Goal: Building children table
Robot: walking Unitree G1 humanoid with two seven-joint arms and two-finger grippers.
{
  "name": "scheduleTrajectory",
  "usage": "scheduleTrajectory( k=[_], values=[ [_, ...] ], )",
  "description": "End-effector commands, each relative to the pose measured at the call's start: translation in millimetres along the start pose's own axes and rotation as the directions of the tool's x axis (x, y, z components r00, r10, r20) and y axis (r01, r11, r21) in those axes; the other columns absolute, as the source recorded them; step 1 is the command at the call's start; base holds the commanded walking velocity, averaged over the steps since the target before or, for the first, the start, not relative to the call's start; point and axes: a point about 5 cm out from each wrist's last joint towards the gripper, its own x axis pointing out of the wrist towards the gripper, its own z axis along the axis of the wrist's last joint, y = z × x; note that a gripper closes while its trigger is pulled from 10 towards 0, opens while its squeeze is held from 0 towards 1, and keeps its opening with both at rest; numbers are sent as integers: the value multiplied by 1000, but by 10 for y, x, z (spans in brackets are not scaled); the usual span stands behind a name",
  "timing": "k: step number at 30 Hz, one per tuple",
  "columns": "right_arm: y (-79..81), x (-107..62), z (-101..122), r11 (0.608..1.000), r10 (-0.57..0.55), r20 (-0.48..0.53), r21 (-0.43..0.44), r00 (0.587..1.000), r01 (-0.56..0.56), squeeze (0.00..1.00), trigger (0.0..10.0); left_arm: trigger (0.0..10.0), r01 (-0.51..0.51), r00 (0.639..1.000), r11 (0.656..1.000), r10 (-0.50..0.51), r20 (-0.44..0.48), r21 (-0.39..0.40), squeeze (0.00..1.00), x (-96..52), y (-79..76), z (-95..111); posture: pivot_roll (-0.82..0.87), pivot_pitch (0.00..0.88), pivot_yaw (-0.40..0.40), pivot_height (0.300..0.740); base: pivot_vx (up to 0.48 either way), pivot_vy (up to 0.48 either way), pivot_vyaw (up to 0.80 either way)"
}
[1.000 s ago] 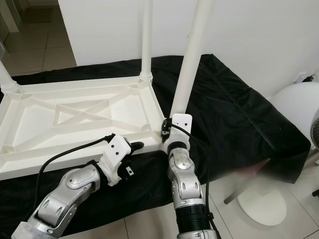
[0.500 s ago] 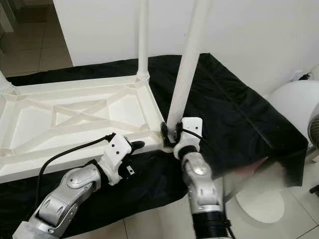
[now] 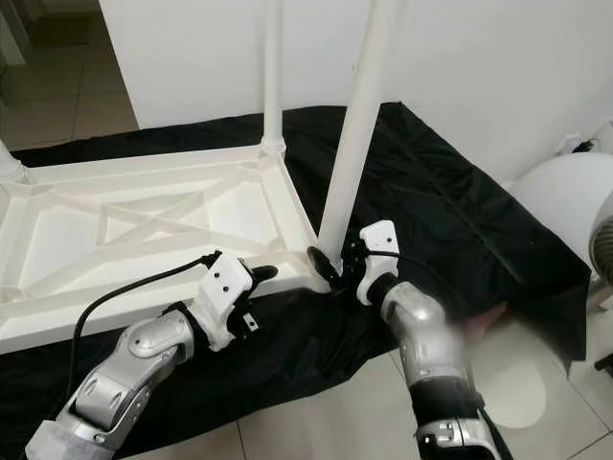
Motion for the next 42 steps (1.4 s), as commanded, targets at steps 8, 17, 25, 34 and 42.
scheduleTrajectory(
  k=[8,17,25,34,42],
  values=[
    [-16,198,-21,986,146,-64,-71,987,-150,0,1922,10000,7,1000,1000,-7,-1,20,0,21,14,5,13,27,-34,740,0,0,0],
    [-34,178,-76,982,173,-73,-65,982,-178,0,0,10000,-4,1000,1000,4,2,15,0,16,6,-4,19,30,-45,740,0,0,0],
    [-47,103,-166,985,168,-73,-39,983,-171,0,10000,10000,4,1000,1000,-4,5,11,0,32,-12,-4,7,34,-37,740,0,0,0],
    [-99,99,-170,999,-3,-63,-47,998,0,0,10000,10000,17,1000,1000,-17,3,7,0,32,-24,-10,-9,45,-29,740,0,0,0],
    [-3,50,-165,988,-153,-58,24,987,154,0,10000,10000,34,999,999,-34,0,0,0,12,-69,-17,-9,64,-23,740,0,0,0]
  ],
)
